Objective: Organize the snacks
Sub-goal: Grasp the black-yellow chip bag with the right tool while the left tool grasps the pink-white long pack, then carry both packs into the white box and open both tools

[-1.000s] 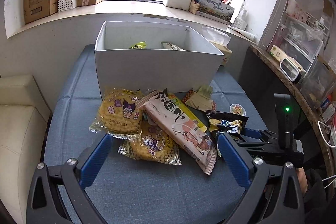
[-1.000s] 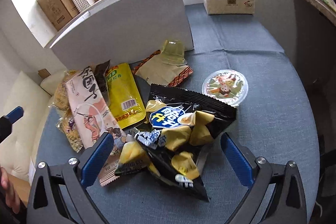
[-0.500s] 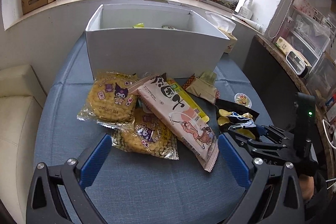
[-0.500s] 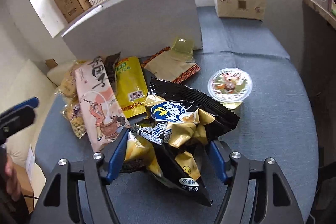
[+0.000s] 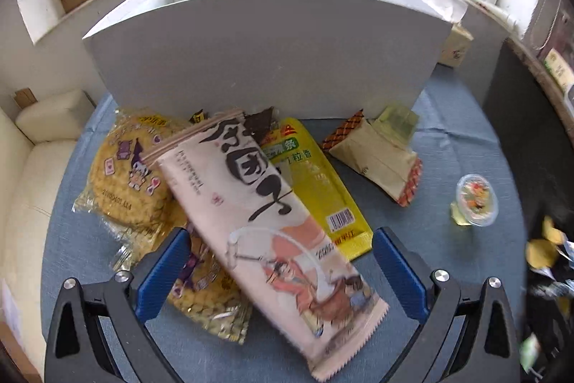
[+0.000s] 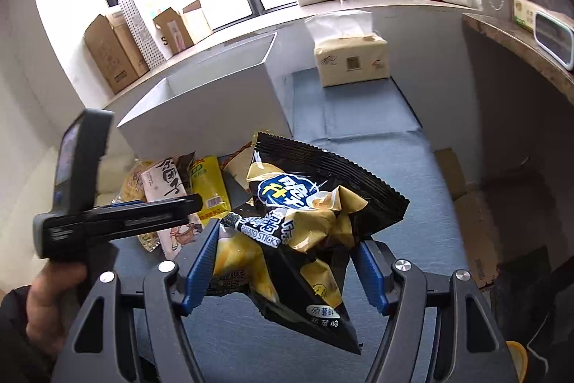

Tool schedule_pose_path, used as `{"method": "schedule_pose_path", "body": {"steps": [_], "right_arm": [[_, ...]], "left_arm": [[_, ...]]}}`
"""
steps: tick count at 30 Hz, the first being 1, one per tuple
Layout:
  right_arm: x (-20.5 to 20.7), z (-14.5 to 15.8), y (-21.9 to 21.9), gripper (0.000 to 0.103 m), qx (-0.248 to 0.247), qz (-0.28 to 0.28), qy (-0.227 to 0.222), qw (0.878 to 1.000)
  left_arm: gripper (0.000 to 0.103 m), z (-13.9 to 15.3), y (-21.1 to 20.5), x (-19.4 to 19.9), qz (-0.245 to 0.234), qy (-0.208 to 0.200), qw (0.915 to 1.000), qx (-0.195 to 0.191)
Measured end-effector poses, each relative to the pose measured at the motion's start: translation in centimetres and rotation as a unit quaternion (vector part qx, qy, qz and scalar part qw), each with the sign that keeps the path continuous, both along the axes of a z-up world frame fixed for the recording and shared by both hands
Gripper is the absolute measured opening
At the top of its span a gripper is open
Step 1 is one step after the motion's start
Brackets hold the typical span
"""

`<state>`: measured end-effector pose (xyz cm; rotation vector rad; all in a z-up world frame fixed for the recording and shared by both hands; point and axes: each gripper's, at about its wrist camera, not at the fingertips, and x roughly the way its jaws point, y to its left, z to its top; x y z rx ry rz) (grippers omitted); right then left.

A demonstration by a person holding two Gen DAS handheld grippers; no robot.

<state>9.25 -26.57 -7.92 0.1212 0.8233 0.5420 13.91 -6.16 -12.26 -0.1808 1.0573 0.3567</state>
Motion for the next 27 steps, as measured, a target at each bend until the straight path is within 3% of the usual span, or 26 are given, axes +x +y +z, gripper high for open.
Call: {"method": "schedule_pose_path", "body": {"steps": [1, 2, 3, 5, 11, 16, 22, 27], "right_arm": [[-0.1, 0.1, -0.5, 0.074, 0.002, -0.003, 0.001, 1.0], [-0.1, 0.1, -0.8, 0.074, 0.004, -0.008, 0.003, 1.0], [0.0, 0.0, -1.0, 0.074, 0.007, -0.009, 0.004, 1.0], [0.2, -0.2, -1.3, 0.074, 0.01, -0.009, 0.006, 1.0], [-0.1, -0.5, -1.3, 0.074, 0.016, -0.004, 0.009, 1.0], [-0.2, -0.2, -0.4, 0.074, 0.013, 0.007, 0.004, 1.0], [-0.4, 0.3, 1.5, 0.074, 0.009, 0.031, -0.001, 0.999], [0.4, 1.7, 3.6, 0.074, 0.024, 0.059, -0.011, 0.998]], "left_arm": [[0.1, -0.5, -0.2, 0.4, 0.006, 0.011, 0.9998, 0.013], [0.084, -0.9, -0.5, 0.5, 0.006, 0.014, 0.9997, 0.017], [0.08, -1.1, -0.8, 0.5, 0.008, 0.019, 0.9992, 0.034], [0.077, -1.1, -1.4, 0.3, -0.002, 0.013, 0.9986, 0.051], [0.063, 0.1, -0.8, -1.3, -0.03, 0.0, 0.9991, 0.029], [0.062, 2.2, 0.0, -4.2, -0.067, -0.035, 0.9972, -0.003], [0.062, 5.5, 3.1, -7.4, -0.1, -0.083, 0.9866, -0.098], [0.062, 9.3, 5.4, -8.7, -0.112, -0.119, 0.9811, -0.103]]}}
